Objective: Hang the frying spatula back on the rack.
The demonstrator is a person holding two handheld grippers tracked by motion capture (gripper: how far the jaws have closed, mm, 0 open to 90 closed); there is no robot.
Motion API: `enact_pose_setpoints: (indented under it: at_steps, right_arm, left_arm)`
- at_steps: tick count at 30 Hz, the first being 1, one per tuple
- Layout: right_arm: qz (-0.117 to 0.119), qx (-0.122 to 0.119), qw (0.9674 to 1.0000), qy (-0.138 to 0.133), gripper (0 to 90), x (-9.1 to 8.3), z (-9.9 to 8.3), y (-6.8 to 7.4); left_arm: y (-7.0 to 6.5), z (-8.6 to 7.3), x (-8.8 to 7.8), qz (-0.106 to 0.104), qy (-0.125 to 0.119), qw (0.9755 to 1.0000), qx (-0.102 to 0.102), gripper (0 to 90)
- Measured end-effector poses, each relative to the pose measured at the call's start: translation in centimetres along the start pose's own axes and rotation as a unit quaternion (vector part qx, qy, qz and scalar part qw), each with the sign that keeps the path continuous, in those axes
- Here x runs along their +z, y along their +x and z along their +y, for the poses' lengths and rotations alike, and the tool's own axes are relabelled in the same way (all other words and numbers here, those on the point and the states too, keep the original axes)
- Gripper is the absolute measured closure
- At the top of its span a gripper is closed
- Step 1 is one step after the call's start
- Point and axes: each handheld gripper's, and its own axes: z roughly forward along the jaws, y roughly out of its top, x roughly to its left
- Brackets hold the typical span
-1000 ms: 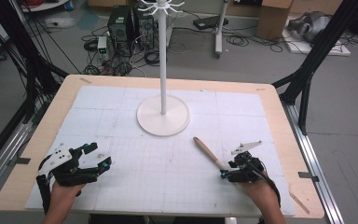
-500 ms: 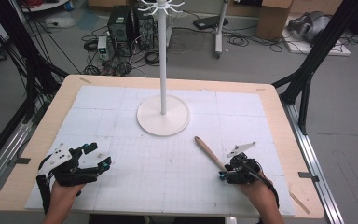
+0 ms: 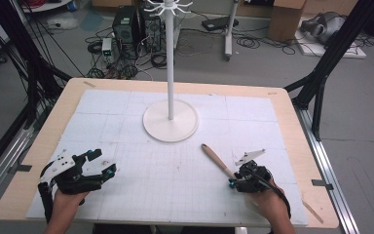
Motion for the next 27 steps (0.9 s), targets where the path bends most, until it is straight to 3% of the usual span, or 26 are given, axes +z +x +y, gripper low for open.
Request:
enact_pose_setpoints:
  at_steps: [5, 8, 9, 14, 16, 17, 19, 21, 27]
  right_arm:
    - [-0.014, 0.007, 0.9999, -0.003, 76.0, 0.0, 0.0, 0.0]
    - [-0.023, 0.001, 0.9997, -0.001, 77.0, 0.0, 0.0, 0.3]
    - [-0.028, 0.013, 0.9995, -0.002, 77.7, 0.0, 0.0, 0.5]
    - [-0.025, 0.015, 0.9996, -0.008, 77.9, 0.0, -0.1, 0.4]
    - [-0.022, 0.017, 0.9993, -0.023, 77.9, -0.2, -0.4, 0.3]
    - [-0.012, 0.030, 0.9984, -0.046, 77.9, -0.5, -0.6, 0.2]
    - [-0.008, 0.035, 0.9978, -0.055, 77.9, -0.7, -0.6, 0.2]
    - [0.002, 0.043, 0.9956, -0.084, 77.8, -1.2, -0.5, 0.2]
    - [0.019, 0.039, 0.9916, -0.122, 77.8, -1.9, 0.2, 0.8]
  left_arm:
    - [0.0, 0.0, 0.0, 0.000, -0.001, 1.0000, -0.001, 17.5]
    - [0.0, 0.0, 0.0, 0.000, 0.000, 1.0000, 0.000, 17.5]
    - [0.0, 0.0, 0.0, 0.000, 0.001, 1.0000, -0.001, 17.5]
    - [-0.1, 0.0, 0.0, -0.003, 0.000, 1.0000, -0.004, 18.8]
    - [-0.1, 0.1, 0.0, -0.010, -0.004, 0.9999, -0.009, 22.2]
    - [-0.1, 0.1, 0.0, -0.019, -0.007, 0.9997, -0.017, 23.4]
    - [-0.1, 0.2, 0.0, -0.019, -0.009, 0.9995, -0.022, 22.7]
    - [-0.3, 0.4, 0.1, -0.025, -0.012, 0.9992, -0.029, 22.1]
    - [-0.9, 1.3, 0.8, -0.046, -0.015, 0.9981, -0.039, 20.7]
